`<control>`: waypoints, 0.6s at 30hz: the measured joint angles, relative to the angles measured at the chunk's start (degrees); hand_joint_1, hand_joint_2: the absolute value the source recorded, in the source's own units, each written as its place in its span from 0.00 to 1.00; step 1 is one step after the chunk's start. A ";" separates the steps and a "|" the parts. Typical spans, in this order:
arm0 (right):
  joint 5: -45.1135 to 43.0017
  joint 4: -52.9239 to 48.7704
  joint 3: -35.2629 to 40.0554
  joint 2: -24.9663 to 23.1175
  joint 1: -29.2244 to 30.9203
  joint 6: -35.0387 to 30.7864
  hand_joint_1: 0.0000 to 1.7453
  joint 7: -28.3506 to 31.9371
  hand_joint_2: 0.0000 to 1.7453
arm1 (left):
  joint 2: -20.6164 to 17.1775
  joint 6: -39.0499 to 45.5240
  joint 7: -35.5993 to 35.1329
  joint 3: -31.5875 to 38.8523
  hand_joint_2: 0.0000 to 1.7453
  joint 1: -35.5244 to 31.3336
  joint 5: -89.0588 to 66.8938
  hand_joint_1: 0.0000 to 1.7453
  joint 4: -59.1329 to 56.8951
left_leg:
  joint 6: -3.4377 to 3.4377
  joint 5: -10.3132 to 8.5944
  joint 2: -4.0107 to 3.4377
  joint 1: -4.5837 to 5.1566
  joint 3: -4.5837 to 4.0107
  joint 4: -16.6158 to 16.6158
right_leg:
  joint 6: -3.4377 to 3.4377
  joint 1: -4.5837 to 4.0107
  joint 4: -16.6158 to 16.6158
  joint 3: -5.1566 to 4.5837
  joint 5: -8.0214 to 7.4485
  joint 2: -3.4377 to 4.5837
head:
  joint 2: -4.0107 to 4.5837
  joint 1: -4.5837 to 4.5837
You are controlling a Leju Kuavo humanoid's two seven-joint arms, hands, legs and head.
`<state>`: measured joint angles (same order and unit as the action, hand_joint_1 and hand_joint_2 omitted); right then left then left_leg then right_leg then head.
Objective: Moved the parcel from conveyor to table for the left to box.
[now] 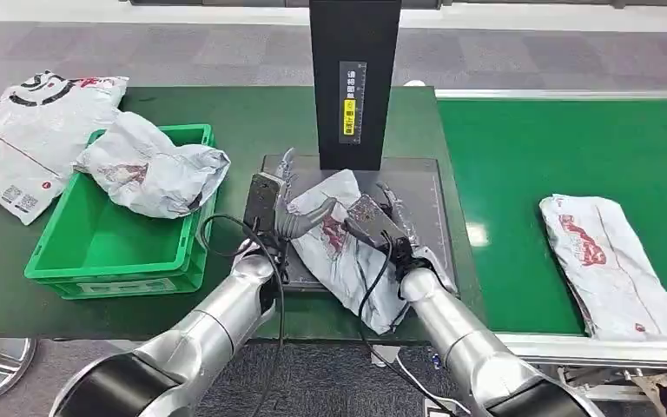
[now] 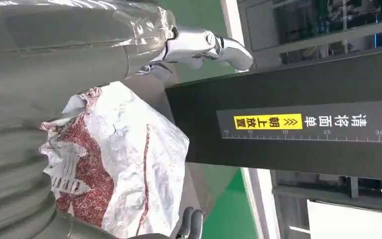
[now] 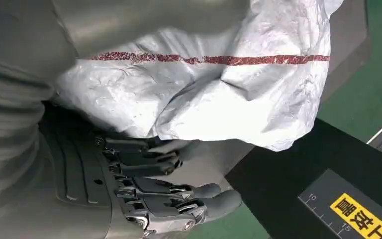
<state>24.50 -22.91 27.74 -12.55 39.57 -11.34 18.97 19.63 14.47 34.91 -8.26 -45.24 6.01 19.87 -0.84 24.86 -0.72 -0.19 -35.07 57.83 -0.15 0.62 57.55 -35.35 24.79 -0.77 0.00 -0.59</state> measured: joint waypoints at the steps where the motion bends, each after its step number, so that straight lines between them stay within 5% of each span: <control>1: 0.00 0.00 0.00 0.00 0.00 0.00 0.00 0.04 1.00 | 0.00 0.00 0.00 -0.02 1.00 0.00 0.00 0.00 0.00 | 0.00 0.00 0.00 0.00 0.00 0.00 | 0.00 0.00 0.00 0.00 0.00 0.00 | 0.00 0.00; 11: -0.31 0.00 0.02 -0.13 -0.04 -0.90 0.00 0.29 1.00 | 0.00 0.26 0.07 -0.22 1.00 0.00 -0.02 0.00 0.00 | 0.00 0.00 0.00 0.01 0.01 0.00 | 0.00 -0.01 0.00 -0.01 0.00 0.01 | 0.00 -0.02; 18: -4.83 -2.58 -1.25 1.01 -0.85 -15.11 0.00 7.74 1.00 | -0.42 5.12 -1.36 -1.99 1.00 -0.95 -2.87 0.00 0.02 | 0.00 0.00 0.00 0.01 0.01 0.01 | 0.00 0.01 0.00 -0.01 0.00 -0.01 | 0.00 0.00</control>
<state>19.67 -25.49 26.49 -11.54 38.72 -26.45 26.71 19.21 19.59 33.55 -10.25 -46.19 3.14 19.89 -0.84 24.86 -0.73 -0.19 -35.06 57.85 -0.15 0.63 57.55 -35.36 24.79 -0.78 0.00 -0.59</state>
